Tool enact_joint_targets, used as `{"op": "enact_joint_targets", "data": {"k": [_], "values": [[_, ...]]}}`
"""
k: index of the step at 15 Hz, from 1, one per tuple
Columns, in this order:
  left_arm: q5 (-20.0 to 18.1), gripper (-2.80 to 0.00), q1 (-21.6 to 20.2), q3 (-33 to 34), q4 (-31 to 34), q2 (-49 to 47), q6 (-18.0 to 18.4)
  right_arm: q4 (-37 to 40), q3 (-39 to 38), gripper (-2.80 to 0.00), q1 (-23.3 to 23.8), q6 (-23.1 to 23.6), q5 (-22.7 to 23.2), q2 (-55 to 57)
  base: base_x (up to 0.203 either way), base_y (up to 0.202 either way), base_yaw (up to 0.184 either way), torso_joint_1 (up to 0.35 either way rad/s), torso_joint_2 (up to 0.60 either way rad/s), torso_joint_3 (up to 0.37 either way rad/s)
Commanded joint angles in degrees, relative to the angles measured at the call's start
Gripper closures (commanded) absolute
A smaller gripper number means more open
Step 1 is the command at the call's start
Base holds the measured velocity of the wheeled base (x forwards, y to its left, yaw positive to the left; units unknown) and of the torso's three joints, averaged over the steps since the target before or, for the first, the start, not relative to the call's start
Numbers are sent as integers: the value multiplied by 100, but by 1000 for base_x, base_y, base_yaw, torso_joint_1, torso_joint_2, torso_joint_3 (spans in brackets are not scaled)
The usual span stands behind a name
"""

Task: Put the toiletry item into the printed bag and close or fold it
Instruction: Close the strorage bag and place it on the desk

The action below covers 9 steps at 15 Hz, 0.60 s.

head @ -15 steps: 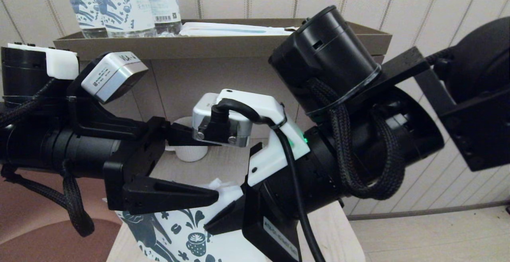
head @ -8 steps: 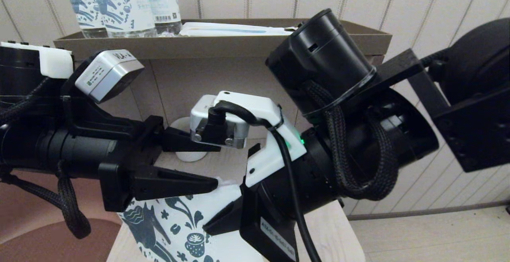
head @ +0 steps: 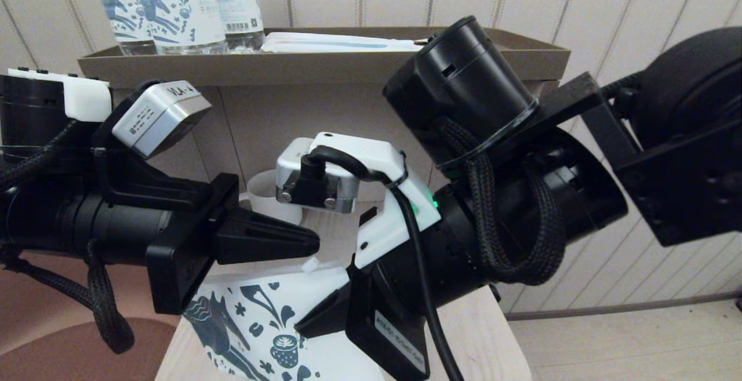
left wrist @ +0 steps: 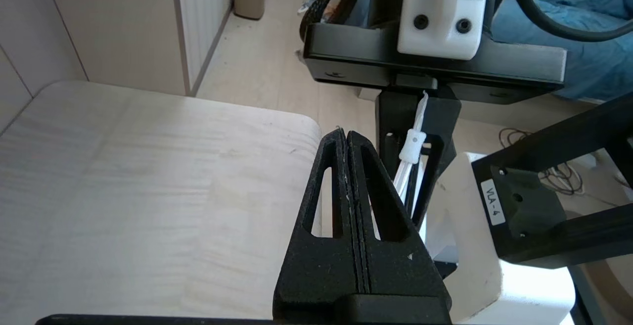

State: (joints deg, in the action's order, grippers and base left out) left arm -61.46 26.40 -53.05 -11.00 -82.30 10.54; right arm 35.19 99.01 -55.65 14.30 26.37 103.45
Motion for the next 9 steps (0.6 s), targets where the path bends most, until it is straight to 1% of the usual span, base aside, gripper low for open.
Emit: {"op": "enact_joint_targets", "data": {"k": [1,4,8,9], "values": [[-49,0,3,-27,-5,-14,-8,23,-5,0,2,11,17,9,0,0,0,0,0,0],[-58,0,-3,-90,53,2,-39,22,-101,0,28,11,9,-9,0,0,0,0,0,0],[-64,0,5,-375,610,28,-49,9,-97,0,72,20,13,17,0,0,0,0,0,0],[-67,0,5,-381,660,21,-35,5,-76,0,72,11,17,35,0,0,0,0,0,0]]}}
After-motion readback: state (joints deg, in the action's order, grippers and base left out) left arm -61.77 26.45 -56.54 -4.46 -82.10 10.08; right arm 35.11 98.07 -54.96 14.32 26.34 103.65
